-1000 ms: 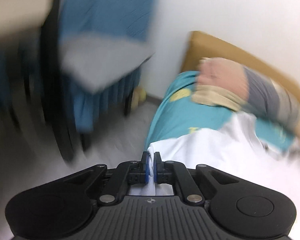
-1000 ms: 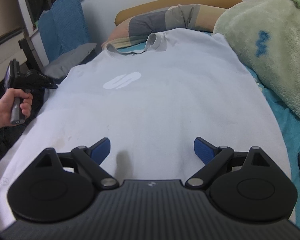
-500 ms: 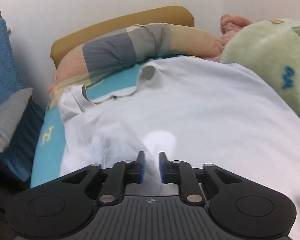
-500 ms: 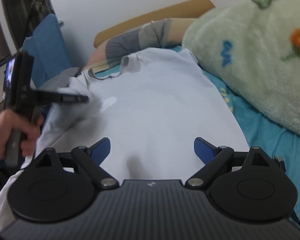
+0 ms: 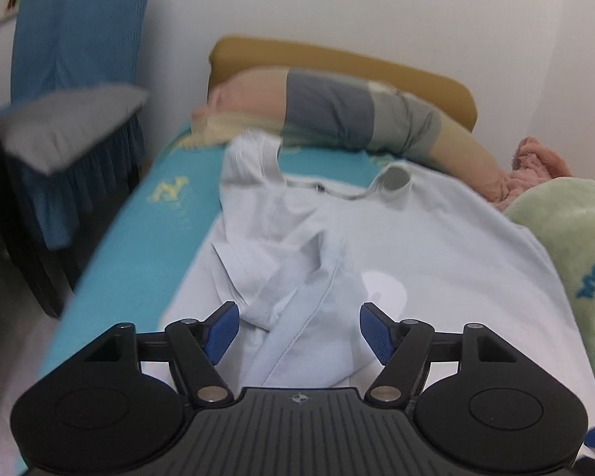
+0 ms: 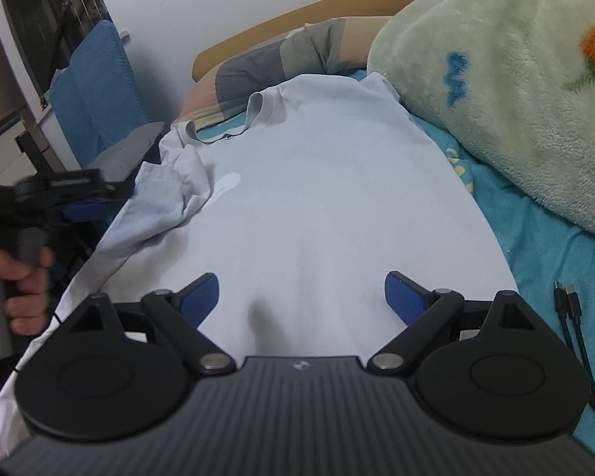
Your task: Fold clothes
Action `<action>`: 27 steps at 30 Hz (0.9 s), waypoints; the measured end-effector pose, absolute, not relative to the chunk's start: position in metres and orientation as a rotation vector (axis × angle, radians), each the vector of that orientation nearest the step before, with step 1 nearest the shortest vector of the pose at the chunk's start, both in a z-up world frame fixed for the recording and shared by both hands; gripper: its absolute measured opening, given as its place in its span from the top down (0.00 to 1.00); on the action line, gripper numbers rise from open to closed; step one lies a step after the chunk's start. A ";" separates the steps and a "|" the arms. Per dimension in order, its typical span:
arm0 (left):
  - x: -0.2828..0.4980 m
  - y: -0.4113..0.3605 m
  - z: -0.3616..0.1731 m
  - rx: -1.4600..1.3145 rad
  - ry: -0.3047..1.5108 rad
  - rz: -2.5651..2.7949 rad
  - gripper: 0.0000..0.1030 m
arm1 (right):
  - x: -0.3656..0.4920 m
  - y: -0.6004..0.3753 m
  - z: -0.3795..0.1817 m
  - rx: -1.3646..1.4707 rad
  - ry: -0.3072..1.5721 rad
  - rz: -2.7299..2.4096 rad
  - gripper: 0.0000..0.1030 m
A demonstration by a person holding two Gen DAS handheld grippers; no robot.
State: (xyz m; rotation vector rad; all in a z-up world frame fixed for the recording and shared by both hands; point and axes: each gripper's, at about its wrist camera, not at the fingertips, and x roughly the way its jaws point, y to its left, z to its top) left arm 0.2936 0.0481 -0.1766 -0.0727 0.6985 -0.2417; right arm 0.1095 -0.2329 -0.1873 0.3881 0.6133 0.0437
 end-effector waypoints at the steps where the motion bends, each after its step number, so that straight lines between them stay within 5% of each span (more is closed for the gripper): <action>1: 0.299 0.047 -0.183 -0.080 0.706 -0.242 0.32 | 0.109 -0.233 -0.187 0.385 0.612 0.042 0.11; 5: 0.323 0.048 -0.192 -0.123 0.698 -0.247 0.35 | 0.113 -0.232 -0.191 0.372 0.618 0.042 0.11; 6: 0.328 0.050 -0.194 -0.138 0.701 -0.253 0.45 | 0.114 -0.232 -0.192 0.368 0.620 0.042 0.11; 7: 0.334 0.052 -0.196 -0.152 0.704 -0.258 0.70 | 0.115 -0.232 -0.193 0.365 0.622 0.042 0.11; 9: 0.343 0.062 -0.192 -0.180 0.726 -0.260 0.97 | 0.117 -0.232 -0.195 0.358 0.626 0.042 0.11; 19: 0.327 0.228 -0.115 -0.455 0.538 -0.069 0.97 | 0.120 -0.225 -0.197 0.306 0.632 0.039 0.11; 27: 0.324 0.315 -0.190 -0.343 0.751 0.261 0.90 | 0.119 -0.218 -0.196 0.252 0.633 0.045 0.11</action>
